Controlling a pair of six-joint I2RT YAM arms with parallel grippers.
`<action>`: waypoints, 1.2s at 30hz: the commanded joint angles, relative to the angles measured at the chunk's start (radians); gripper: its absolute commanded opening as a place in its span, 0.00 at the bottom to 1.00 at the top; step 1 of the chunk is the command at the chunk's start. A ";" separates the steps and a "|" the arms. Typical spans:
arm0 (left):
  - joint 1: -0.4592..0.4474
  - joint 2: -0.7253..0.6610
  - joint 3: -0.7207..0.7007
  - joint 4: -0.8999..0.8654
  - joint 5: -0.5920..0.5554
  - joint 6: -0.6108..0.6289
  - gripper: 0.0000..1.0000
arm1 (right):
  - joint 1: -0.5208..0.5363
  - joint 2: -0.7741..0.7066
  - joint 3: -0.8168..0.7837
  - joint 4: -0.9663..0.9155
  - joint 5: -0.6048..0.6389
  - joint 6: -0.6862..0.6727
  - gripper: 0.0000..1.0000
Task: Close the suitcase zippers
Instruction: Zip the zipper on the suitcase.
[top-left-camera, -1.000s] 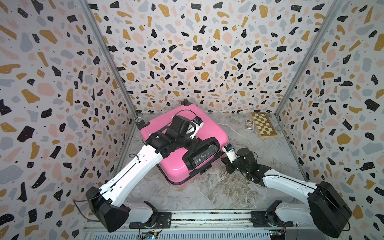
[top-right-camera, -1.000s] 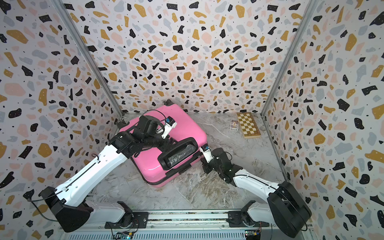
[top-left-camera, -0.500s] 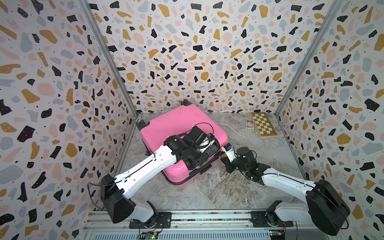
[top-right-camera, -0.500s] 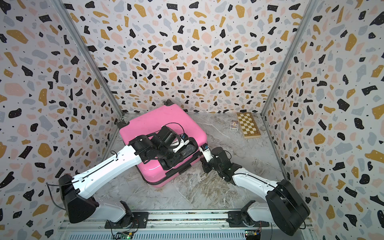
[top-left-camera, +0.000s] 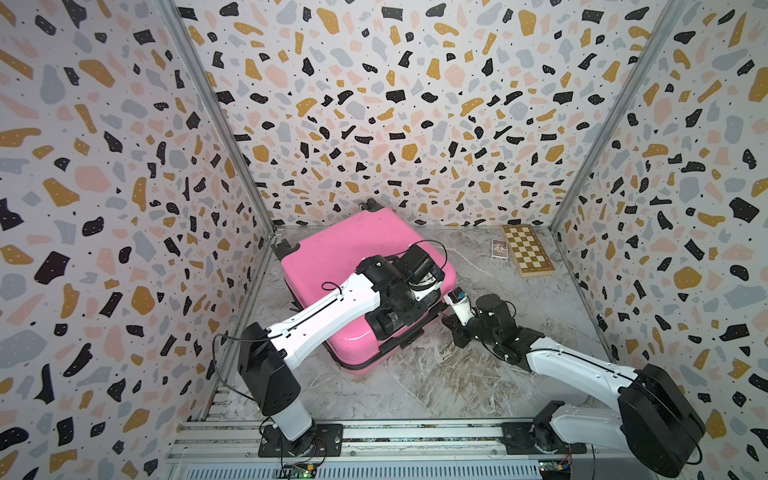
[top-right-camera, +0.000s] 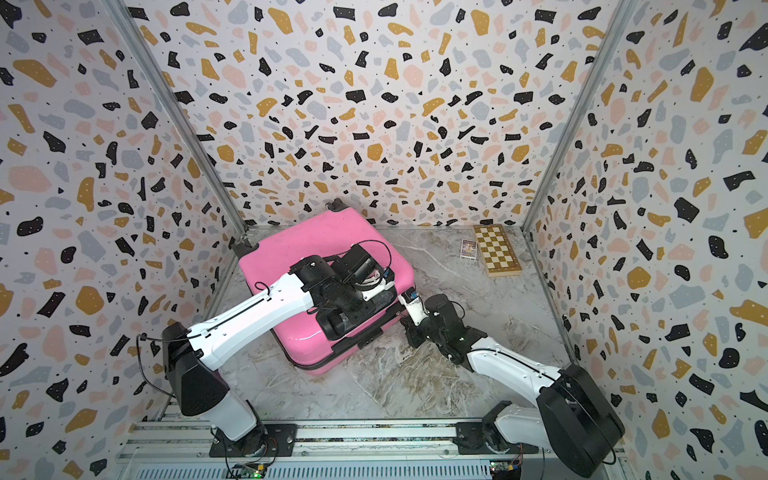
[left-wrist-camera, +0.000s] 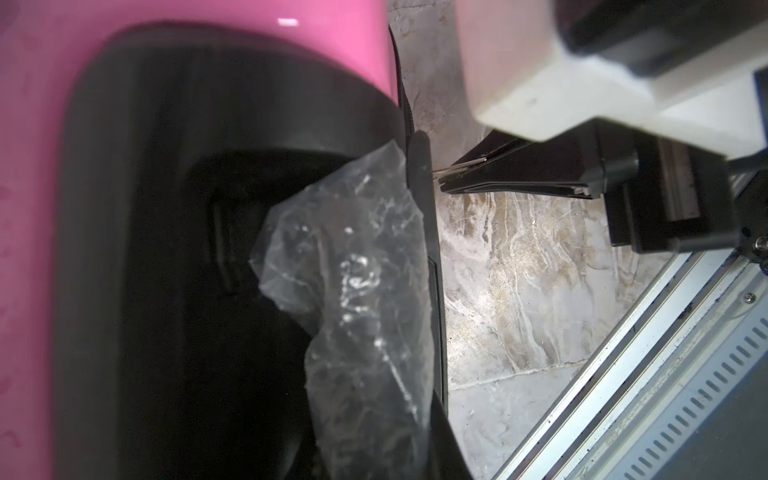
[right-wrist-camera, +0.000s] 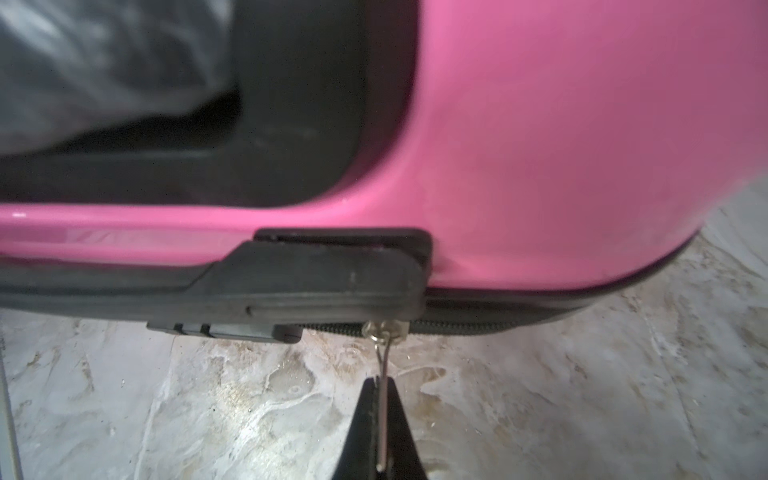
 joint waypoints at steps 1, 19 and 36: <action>0.005 -0.011 0.071 0.028 -0.170 0.029 0.00 | 0.015 -0.076 -0.015 0.046 -0.083 -0.028 0.00; 0.007 0.014 0.069 0.172 -0.096 -0.070 0.00 | 0.192 -0.051 -0.025 0.182 -0.063 -0.017 0.00; 0.038 0.066 0.089 0.289 -0.162 -0.309 0.00 | 0.355 -0.064 -0.071 0.297 -0.120 -0.081 0.00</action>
